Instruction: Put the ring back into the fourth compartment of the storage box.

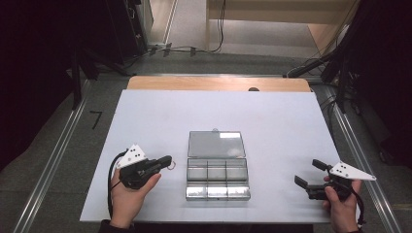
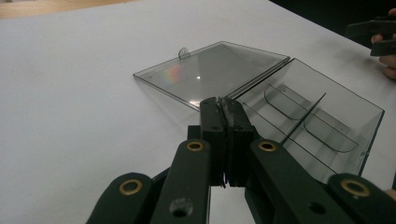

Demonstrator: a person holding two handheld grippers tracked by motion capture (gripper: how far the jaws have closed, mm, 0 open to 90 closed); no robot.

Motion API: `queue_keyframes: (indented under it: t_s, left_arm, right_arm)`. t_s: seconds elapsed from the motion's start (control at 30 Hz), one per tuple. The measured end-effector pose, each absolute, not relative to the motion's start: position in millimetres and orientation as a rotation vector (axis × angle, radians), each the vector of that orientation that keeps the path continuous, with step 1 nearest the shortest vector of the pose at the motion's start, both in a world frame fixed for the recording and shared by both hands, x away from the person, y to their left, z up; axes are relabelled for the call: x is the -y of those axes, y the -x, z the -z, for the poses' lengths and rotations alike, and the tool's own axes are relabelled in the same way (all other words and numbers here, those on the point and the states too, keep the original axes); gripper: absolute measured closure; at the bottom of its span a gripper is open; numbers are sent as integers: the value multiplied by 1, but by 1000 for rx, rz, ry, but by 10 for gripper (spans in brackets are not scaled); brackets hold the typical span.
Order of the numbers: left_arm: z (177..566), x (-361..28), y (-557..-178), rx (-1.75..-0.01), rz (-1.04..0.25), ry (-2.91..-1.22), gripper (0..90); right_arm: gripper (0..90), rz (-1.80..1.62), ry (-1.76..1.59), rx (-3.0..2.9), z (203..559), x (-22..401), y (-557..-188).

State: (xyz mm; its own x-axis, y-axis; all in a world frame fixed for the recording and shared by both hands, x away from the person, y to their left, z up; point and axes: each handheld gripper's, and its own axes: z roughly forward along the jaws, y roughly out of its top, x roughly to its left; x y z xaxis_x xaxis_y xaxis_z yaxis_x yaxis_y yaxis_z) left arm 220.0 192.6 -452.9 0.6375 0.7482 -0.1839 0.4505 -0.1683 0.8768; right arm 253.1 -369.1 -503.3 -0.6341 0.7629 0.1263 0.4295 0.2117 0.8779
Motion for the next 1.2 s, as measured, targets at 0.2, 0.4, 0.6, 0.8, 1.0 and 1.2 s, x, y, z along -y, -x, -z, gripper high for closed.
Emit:
queue_keyframes:
  t_s: [0.2,0.4,0.6,0.8,1.0,1.2]
  left_arm:
    - [452,-189,-219,-947,-340,-1810,881]
    - [452,-182,-219,-917,-324,-1824,881]
    - [453,-178,-218,-897,-318,-1837,881]
    - [454,-171,-217,-870,-312,-1851,881]
    - [455,-167,-217,-853,-298,-1858,881]
    - [457,-163,-217,-836,-281,-1863,881]
  right_arm:
    - [0,-1392,-1115,-2157,503,369,-253]
    - [0,-1392,-1115,-2157,503,369,-253]
    - [0,-1392,-1115,-2157,503,369,-253]
    - [0,-1391,-1116,-2157,503,369,-253]
    - [0,-1391,-1116,-2157,503,369,-253]
    - [0,-1392,-1115,-2156,503,369,-253]
